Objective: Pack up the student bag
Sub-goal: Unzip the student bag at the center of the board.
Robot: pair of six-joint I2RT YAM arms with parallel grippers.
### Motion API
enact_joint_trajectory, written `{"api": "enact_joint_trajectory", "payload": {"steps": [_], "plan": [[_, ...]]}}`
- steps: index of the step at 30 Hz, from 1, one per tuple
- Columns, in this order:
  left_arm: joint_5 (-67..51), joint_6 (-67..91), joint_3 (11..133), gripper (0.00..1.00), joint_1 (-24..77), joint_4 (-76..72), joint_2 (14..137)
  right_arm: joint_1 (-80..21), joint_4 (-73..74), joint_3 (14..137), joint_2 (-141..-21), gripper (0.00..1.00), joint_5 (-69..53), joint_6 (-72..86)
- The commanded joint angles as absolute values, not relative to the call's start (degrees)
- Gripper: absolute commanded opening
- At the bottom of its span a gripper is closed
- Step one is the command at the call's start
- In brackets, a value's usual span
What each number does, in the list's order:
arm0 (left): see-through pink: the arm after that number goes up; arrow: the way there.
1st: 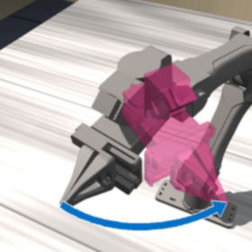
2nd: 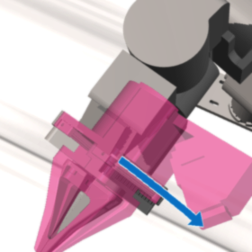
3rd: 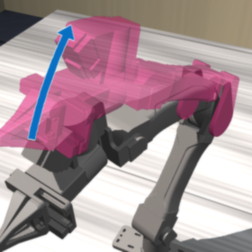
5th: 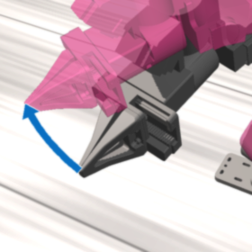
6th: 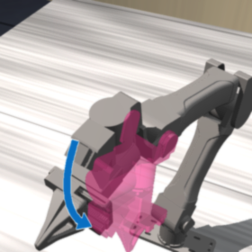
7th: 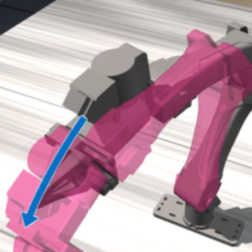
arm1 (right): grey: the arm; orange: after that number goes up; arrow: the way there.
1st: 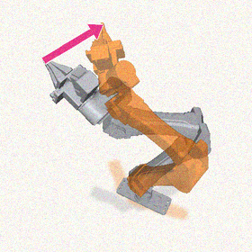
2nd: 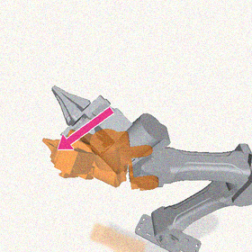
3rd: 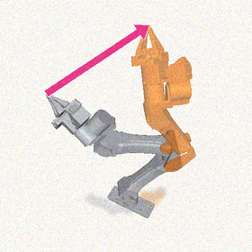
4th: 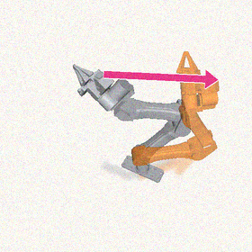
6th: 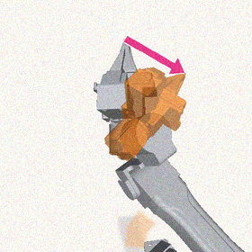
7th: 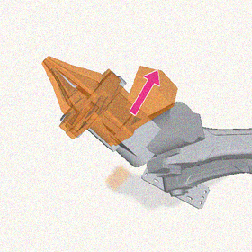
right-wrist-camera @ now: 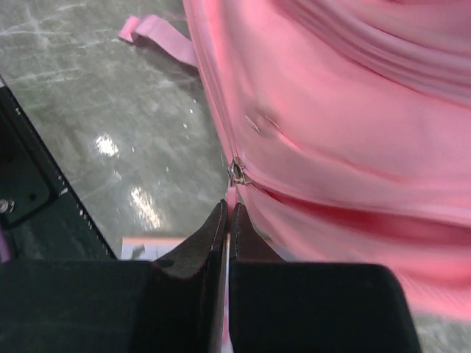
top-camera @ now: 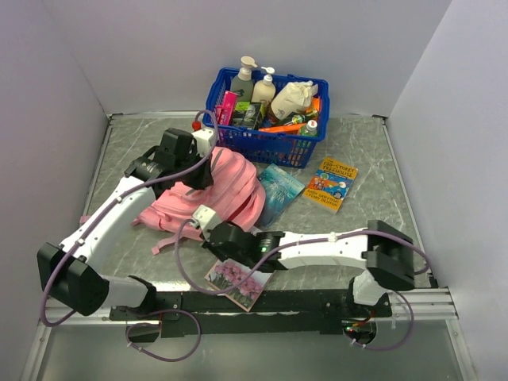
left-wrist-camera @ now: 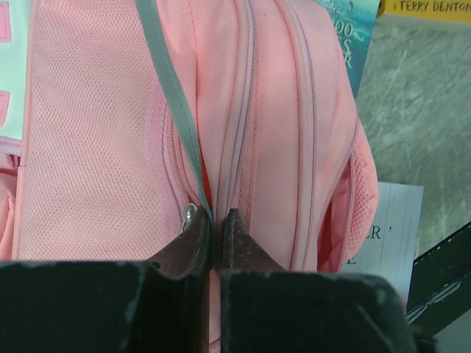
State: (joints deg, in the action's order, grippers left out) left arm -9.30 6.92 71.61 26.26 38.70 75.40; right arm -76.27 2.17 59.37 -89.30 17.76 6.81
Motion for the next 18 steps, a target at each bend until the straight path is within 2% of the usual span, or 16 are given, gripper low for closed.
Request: {"api": "enact_joint_trajectory", "payload": {"steps": [1,14,18], "plan": [[-9.6,9.0,79.3,0.01,26.4,27.6,74.4,-78.0,-2.4,64.6,-93.5,0.00,17.5,5.4],[-16.0,13.6,82.6,0.01,26.4,28.8,75.4,-78.6,-14.4,70.0,-103.0,0.00,15.0,0.5],[-18.3,14.1,83.1,0.01,26.4,29.3,74.6,-78.5,-14.1,75.1,-107.4,0.00,13.6,-1.3]]}}
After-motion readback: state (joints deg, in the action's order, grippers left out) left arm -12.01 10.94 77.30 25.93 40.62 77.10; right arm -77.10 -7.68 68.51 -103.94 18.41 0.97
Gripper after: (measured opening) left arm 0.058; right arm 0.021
